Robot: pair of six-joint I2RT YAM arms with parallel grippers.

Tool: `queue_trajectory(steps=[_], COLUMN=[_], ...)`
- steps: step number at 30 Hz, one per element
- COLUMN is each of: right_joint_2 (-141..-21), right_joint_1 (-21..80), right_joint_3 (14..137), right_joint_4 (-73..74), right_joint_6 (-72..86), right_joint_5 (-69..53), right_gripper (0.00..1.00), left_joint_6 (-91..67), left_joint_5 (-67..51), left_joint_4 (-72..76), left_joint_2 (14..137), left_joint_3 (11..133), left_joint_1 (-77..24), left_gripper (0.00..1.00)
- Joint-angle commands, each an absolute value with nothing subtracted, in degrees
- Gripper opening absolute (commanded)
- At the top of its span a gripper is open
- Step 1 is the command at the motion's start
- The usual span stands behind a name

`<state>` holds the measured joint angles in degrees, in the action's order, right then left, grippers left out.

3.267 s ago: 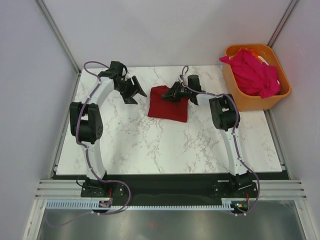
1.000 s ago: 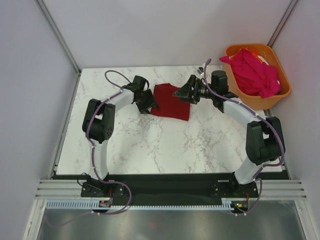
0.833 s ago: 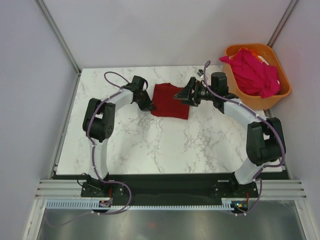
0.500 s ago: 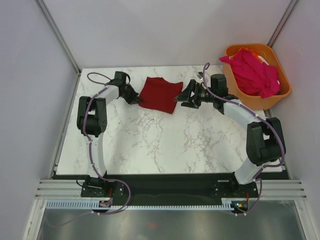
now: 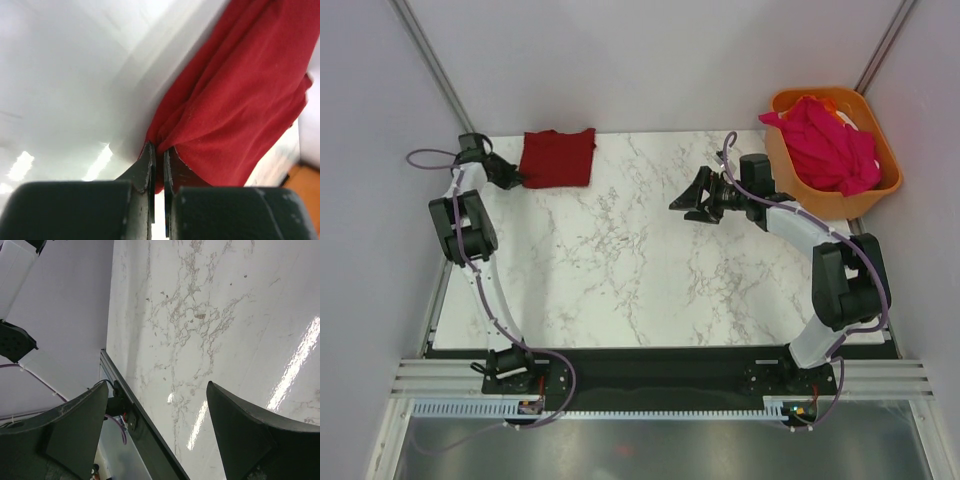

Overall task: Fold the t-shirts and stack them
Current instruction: Neatly place the folded tshirt to the corner

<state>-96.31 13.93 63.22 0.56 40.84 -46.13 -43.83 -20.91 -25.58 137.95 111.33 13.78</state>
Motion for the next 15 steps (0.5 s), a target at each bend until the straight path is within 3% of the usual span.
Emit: queue_trajectory(steps=[1, 13, 15], right_joint_2=[-96.5, -97.0, -96.8], right_joint_1=[14.4, 15.8, 16.3], right_joint_3=[63.3, 63.9, 63.8], right_joint_4=[-0.2, -0.2, -0.2], right_joint_6=[39.3, 39.4, 39.2], right_joint_5=[-46.1, -47.0, -46.8], right_gripper=[0.88, 0.88, 0.88], left_joint_6=[-37.9, -34.4, -35.0], left_joint_5=[-19.4, -12.6, -10.8], left_joint_4=[-28.9, -36.3, -36.8], left_joint_2=[139.9, 143.3, 142.8], left_joint_3=[118.5, 131.7, 132.8], left_joint_1=[17.7, 27.6, 28.7], left_gripper=[0.02, 0.02, 0.1])
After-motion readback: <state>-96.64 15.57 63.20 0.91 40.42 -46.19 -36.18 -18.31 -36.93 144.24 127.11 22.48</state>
